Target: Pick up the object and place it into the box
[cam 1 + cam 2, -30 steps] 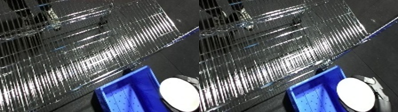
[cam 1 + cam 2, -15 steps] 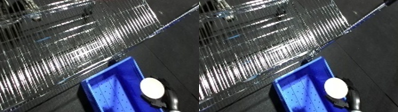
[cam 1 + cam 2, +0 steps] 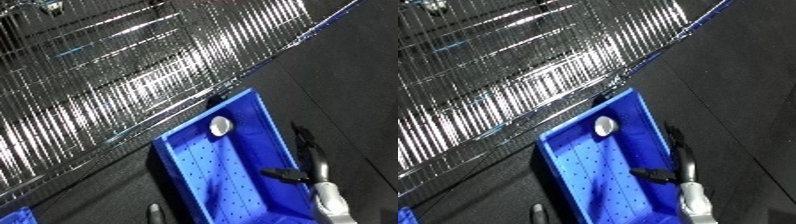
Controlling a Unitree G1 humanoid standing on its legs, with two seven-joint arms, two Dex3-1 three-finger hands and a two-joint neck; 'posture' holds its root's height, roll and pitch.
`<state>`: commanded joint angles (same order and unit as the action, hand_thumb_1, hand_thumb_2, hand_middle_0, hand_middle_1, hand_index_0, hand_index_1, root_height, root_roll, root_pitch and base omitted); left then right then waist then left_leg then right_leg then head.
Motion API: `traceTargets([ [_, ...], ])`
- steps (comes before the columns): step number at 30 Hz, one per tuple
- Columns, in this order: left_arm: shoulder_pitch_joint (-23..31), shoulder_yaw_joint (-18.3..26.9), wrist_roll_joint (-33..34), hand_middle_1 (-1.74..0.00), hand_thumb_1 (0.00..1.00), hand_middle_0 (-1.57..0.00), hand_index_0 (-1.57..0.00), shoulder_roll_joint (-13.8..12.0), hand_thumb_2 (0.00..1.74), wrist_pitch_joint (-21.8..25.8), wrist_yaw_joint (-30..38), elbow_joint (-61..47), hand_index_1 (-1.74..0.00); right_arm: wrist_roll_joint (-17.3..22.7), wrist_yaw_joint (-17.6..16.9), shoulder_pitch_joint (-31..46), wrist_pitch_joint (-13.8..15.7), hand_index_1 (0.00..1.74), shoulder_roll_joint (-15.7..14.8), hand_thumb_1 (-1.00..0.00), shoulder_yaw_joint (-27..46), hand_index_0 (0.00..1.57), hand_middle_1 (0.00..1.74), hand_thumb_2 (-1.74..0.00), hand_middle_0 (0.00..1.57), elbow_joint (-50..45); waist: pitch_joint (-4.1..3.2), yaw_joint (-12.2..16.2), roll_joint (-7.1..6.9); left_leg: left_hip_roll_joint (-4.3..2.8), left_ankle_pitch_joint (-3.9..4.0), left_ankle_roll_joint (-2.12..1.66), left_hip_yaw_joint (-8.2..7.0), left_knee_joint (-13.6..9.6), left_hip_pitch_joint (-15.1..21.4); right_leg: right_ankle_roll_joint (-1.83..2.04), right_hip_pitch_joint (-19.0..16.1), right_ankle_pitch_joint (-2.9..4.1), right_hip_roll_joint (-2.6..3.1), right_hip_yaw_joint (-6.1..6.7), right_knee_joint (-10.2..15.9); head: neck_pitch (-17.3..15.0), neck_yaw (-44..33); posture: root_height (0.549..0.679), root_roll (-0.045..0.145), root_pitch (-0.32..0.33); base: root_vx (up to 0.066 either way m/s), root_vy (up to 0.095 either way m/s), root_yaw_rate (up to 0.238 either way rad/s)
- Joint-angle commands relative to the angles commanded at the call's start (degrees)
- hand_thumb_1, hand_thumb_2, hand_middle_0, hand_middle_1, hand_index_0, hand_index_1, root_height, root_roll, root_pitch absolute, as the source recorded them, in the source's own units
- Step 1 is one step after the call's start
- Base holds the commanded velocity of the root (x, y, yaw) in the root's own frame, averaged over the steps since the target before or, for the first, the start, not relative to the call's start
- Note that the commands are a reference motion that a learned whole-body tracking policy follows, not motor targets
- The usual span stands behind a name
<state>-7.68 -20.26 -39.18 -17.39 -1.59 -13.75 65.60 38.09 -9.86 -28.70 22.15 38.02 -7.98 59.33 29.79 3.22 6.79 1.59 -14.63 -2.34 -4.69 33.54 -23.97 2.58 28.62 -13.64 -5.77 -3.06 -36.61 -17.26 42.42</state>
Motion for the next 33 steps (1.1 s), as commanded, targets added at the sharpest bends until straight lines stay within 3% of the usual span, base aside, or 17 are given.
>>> traceTargets([
  [8, -0.7, 1.7, 1.4, 0.00, 0.00, 0.00, 0.00, -1.4, 0.00, -0.6, -1.2, 0.3, 0.00, 2.2, 15.8, 1.2, -5.6, 0.00, -2.8, 0.00, -4.0, 0.00, 0.00, 0.00, 0.00, -1.0, -0.48, -1.3, -1.67, -0.16, 0.22, -0.21, 0.68, 0.3, -0.1, -0.40, -0.8, -0.69, 0.28, -0.54, -0.5, -4.5, -13.7, 0.646, 0.088, 0.059, -0.002, -0.030, 0.098],
  [12, -2.0, 2.5, 2.6, 0.00, 0.00, 0.00, 0.00, -2.8, 0.00, -1.0, -2.2, 0.3, 0.00, 4.8, 23.5, 2.0, -8.3, 0.00, -4.9, 0.00, -6.1, 0.00, 0.00, 0.00, 0.00, -1.5, -0.89, -2.4, -3.05, -0.33, 0.64, -0.15, 1.18, 0.1, -0.3, -0.22, -1.3, -0.55, 0.42, -1.15, 0.1, -6.2, -22.5, 0.648, 0.084, 0.064, -0.021, -0.082, 0.158],
  [15, -3.4, 2.8, 3.1, 0.00, 0.00, 0.00, 0.00, -3.8, 0.00, -1.4, -2.0, 0.5, 0.00, 6.9, 27.0, 2.0, -10.0, 0.00, -6.6, 0.00, -7.6, 0.00, 0.00, 0.00, 0.00, -1.5, -1.10, -3.3, -4.03, -0.67, 1.34, -0.18, 1.80, -0.3, -0.6, 0.10, -1.6, -0.43, 0.50, -1.79, 0.5, -6.6, -28.7, 0.649, 0.077, 0.068, -0.022, -0.088, 0.168],
  [20, -5.2, 3.2, 3.2, 0.00, 0.00, 0.00, 0.00, -4.5, 0.00, -0.9, -1.4, 1.6, 0.00, 7.4, 28.3, 1.6, -11.0, 0.00, -8.4, 0.00, -8.6, 0.00, 0.00, 0.00, 0.00, -1.5, -1.36, -4.4, -4.75, -1.40, 2.79, -0.27, 2.82, -1.5, -0.8, 0.51, -2.0, -0.99, 0.40, -2.64, -0.1, -6.3, -37.1, 0.648, 0.065, 0.069, -0.003, -0.032, 0.165],
  [24, -6.2, 3.4, 3.6, 0.00, 0.00, 0.00, 0.00, -4.6, 0.00, 0.6, -0.4, 2.3, 0.00, 5.6, 25.4, 1.4, -11.8, 0.00, -9.7, 0.00, -8.5, 0.00, 0.00, 0.00, 0.00, -0.7, -1.59, -5.4, -5.05, -1.61, 3.70, -0.34, 3.54, -2.2, -1.0, 0.78, -2.2, -1.13, -0.02, -3.40, -0.2, -4.9, -44.1, 0.648, 0.060, 0.070, 0.003, -0.030, 0.295],
  [28, -6.8, 3.5, 5.1, 0.00, 0.00, 0.00, 0.00, -4.9, 0.00, 1.3, -0.2, 2.1, 0.00, 6.2, 26.4, 2.1, -14.7, 0.00, -10.6, 0.00, -8.9, 0.00, 0.00, 0.00, 0.00, -0.4, -1.72, -6.7, -5.37, -1.24, 3.65, -0.35, 4.30, -1.5, -1.5, 1.08, -2.6, -0.71, -0.54, -4.14, 0.4, -2.9, -52.3, 0.649, 0.059, 0.069, 0.018, -0.059, 0.368],
  [33, -7.2, 3.4, 6.0, 0.00, 0.00, 0.00, 0.00, -5.7, 0.00, 1.7, -0.5, 2.0, 0.00, 7.2, 25.4, 3.7, -14.6, 0.00, -11.7, 0.00, -9.9, 0.00, 0.00, 0.00, 0.00, -0.7, -1.65, -8.0, -5.92, -0.65, 3.01, -0.02, 4.99, 0.3, -2.5, 1.38, -2.7, -0.38, -1.18, -5.05, 0.5, 0.5, -62.2, 0.649, 0.056, 0.065, 0.027, -0.046, 0.207],
])
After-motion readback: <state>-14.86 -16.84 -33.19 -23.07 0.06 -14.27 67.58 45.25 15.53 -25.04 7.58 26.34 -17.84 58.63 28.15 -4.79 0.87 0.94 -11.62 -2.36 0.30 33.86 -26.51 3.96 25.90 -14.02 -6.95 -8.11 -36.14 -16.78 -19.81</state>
